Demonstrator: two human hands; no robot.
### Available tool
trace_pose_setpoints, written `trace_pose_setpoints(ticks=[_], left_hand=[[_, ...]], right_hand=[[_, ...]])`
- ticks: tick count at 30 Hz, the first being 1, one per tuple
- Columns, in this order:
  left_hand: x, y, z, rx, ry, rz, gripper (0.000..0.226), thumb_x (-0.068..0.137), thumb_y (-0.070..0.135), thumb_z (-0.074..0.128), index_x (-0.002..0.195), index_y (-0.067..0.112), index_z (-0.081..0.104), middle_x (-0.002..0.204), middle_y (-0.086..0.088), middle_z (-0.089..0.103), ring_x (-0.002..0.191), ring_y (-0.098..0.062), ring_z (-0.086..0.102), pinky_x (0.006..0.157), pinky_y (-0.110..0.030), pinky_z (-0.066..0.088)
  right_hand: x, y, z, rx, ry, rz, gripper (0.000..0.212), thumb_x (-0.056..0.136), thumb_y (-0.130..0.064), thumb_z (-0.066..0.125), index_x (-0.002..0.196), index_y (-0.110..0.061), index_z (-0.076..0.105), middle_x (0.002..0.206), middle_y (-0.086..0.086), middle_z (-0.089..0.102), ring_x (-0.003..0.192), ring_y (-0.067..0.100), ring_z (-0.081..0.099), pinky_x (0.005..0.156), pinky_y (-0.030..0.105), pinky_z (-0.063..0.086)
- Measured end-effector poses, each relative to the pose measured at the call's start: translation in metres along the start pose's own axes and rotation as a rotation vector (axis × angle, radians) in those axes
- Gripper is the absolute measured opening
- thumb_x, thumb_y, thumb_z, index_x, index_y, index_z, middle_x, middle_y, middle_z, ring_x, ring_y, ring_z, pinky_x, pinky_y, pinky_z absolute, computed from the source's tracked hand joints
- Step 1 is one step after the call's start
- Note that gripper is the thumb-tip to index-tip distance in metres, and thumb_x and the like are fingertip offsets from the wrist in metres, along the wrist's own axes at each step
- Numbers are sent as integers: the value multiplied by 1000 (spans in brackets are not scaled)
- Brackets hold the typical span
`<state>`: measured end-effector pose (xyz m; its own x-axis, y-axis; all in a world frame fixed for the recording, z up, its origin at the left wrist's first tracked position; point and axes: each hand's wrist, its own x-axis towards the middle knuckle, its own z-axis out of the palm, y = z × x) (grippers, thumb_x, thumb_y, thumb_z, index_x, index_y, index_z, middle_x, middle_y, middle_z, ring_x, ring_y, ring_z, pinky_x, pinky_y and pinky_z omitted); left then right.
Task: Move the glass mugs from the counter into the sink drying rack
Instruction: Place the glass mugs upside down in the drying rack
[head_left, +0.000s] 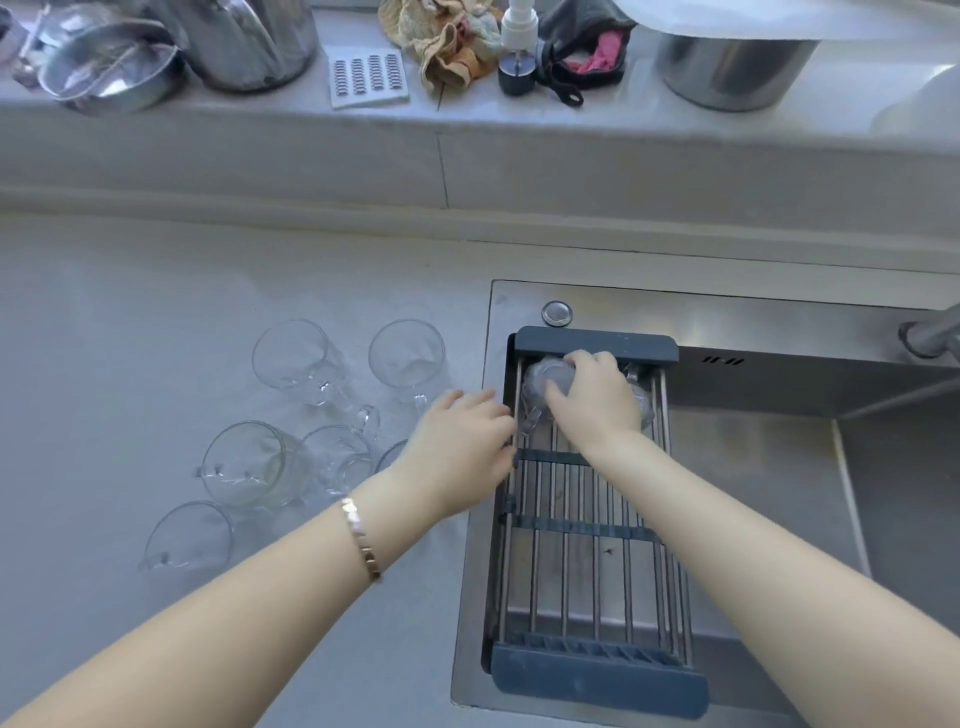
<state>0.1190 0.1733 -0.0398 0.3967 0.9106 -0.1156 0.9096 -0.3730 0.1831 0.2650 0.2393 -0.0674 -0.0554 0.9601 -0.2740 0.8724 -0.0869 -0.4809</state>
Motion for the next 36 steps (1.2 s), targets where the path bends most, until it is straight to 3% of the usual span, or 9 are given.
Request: trace_pose_setpoints(ticks=[2,4,8,11,15,19,24,29,36], left_hand=[[-24,-19,-9,-82,235,-144,37,75,27,41,84,7,72,91,-6,74,97,-27,70,85,-33,47],[-48,-39,-18,-133,261,-367,43,73,28,44,96,2,69,101,-14,71,96,-33,68,83,-38,52],[-86,-67,-27,-170,-63,-739,65,82,35,54,139,7,37,144,-15,38,133,-33,36,106,-42,35],[-96,-72,-23,-197,-218,-713,73,85,37,58,145,13,24,150,-5,30,139,-25,22,109,-38,31],[-95,-70,-21,-193,-154,-638,66,86,40,56,143,20,31,146,0,39,138,-20,30,107,-38,32],[-96,-62,-23,-126,-189,-630,80,73,57,39,144,23,27,144,-1,39,134,-22,34,108,-40,25],[-99,-60,-19,59,-232,-555,87,75,44,66,146,22,21,137,-8,41,132,-28,34,117,-40,11],[-98,-32,-18,-52,-75,-610,82,65,35,76,137,20,41,118,-11,48,115,-30,43,93,-36,39],[-87,27,-15,-412,16,-541,80,62,38,79,133,28,42,103,4,35,110,-22,47,87,-35,49]], right_hand=[[-15,-3,-7,60,-67,-65,38,87,-21,55,123,-11,51,125,12,53,111,27,53,86,36,46],[-37,-11,-7,154,-211,-147,46,82,-19,62,126,-14,50,126,8,55,113,20,53,91,31,44],[-81,-36,26,228,-532,-277,90,69,-24,79,141,-19,25,143,1,35,132,12,34,104,21,27],[-96,-49,57,313,-423,-250,97,63,-27,83,139,-25,23,141,-2,36,130,13,36,101,22,30],[-107,-54,71,543,-244,-164,82,62,-17,82,130,-26,36,121,-17,38,118,4,37,96,15,26],[-111,-43,65,605,-254,-137,80,60,-14,82,128,-28,41,124,-14,43,122,4,37,101,17,25],[-125,-10,28,675,-313,-98,74,57,-16,77,115,-45,41,123,-10,43,115,7,46,104,33,41],[-135,44,-20,602,-272,41,82,61,-28,77,130,-43,35,136,-9,41,123,14,45,101,34,39],[-115,73,-55,191,-271,222,51,73,-36,69,111,-23,36,106,2,51,91,21,54,72,33,43]])
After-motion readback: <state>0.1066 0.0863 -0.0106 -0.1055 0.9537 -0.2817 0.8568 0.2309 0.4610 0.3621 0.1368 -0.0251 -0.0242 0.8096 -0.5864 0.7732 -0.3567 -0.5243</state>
